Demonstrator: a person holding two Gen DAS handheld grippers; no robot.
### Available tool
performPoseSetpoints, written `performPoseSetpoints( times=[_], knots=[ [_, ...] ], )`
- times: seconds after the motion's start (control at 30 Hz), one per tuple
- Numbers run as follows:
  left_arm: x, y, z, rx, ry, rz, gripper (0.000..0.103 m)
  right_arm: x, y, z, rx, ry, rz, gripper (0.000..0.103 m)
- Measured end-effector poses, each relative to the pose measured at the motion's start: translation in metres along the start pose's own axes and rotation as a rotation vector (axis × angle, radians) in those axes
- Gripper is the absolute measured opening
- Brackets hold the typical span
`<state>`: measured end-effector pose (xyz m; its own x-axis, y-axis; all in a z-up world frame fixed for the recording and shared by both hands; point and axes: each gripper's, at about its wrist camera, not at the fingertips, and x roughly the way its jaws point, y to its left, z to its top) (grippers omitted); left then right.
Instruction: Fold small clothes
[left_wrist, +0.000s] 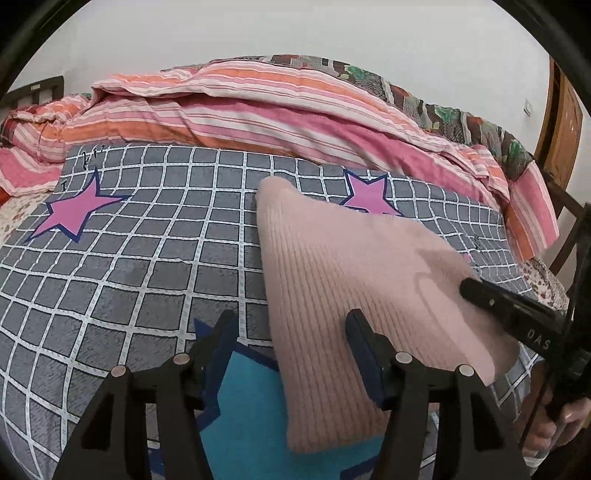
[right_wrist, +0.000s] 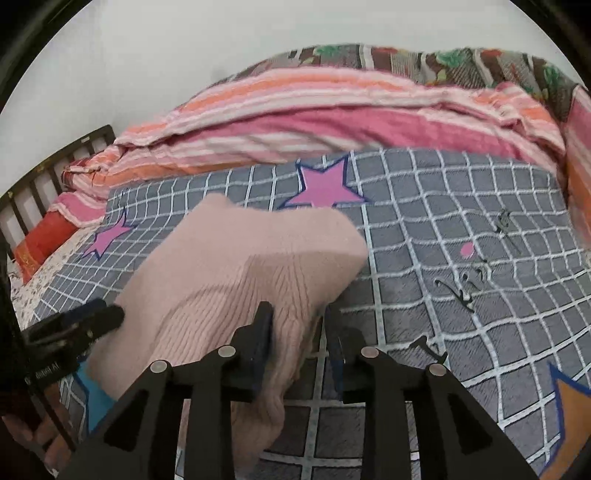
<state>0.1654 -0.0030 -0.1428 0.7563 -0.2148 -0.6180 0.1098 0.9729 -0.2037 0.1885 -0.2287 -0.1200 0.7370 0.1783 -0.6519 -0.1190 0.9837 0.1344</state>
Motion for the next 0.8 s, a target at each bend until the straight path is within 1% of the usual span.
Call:
performPoseSetpoints(
  times=[0.03, 0.1, 0.3, 0.43, 0.57, 0.8],
  knots=[
    [0.001, 0.001, -0.001, 0.0, 0.0, 0.002, 0.063, 0.002, 0.002, 0.001, -0.004, 0.002, -0.004, 0.027],
    [0.002, 0.002, -0.002, 0.002, 0.004, 0.0, 0.064, 0.008, 0.005, -0.002, -0.016, 0.017, -0.018, 0.027],
    [0.004, 0.0, -0.004, 0.022, 0.015, 0.006, 0.065, 0.015, 0.004, -0.008, -0.018, 0.03, -0.034, 0.028],
    [0.009, -0.001, -0.008, 0.032, 0.022, 0.014, 0.068, 0.017, 0.003, -0.011, -0.013, 0.036, -0.043, 0.031],
    [0.008, 0.002, -0.008, 0.021, 0.017, -0.002, 0.068, 0.016, 0.003, -0.01, -0.007, 0.037, -0.038, 0.032],
    [0.008, 0.01, 0.007, -0.026, -0.024, -0.029, 0.068, 0.006, 0.002, 0.004, 0.008, -0.01, -0.021, 0.033]
  ],
)
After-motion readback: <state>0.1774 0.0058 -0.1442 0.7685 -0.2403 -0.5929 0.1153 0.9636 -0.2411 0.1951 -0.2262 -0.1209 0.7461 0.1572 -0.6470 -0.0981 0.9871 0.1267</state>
